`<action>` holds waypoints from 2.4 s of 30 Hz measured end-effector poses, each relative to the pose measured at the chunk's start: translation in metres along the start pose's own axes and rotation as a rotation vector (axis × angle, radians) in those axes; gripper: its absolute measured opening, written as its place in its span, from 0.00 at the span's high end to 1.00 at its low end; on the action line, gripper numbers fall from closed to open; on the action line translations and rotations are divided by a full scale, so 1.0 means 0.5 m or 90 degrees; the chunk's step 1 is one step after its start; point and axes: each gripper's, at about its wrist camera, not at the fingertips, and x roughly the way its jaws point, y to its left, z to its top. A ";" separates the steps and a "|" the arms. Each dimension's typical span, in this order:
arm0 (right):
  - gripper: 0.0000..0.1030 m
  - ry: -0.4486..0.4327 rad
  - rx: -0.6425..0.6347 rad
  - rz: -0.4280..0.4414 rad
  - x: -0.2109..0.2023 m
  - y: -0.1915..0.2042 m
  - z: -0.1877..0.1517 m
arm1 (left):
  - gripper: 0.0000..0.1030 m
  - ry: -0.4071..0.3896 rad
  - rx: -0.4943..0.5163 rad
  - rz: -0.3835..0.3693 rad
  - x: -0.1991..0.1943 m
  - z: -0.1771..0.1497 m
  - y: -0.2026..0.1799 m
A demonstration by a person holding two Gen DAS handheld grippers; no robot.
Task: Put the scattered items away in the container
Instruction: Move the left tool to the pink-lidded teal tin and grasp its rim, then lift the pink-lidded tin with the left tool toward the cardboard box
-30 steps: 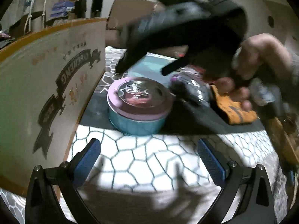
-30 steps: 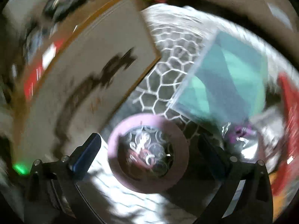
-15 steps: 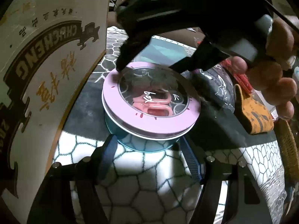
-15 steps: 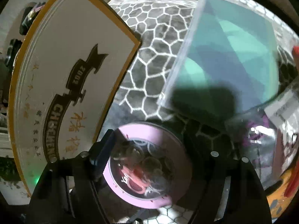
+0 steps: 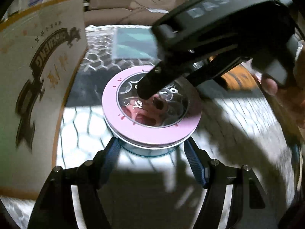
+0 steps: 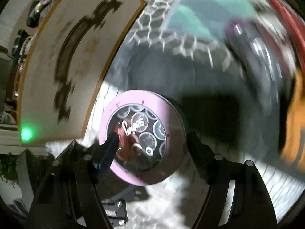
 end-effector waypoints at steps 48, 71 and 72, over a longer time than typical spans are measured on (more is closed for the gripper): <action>0.22 -0.235 -0.356 -0.175 -0.007 0.060 -0.383 | 0.20 0.103 0.320 -0.145 -0.021 -0.071 -0.055; 0.22 -0.295 -0.425 -0.218 -0.168 0.184 -0.376 | 0.20 -0.005 0.352 -0.101 -0.213 0.015 -0.050; 0.22 -0.303 -0.432 -0.222 -0.183 0.199 -0.373 | 0.20 -0.012 0.353 -0.097 -0.228 0.022 -0.046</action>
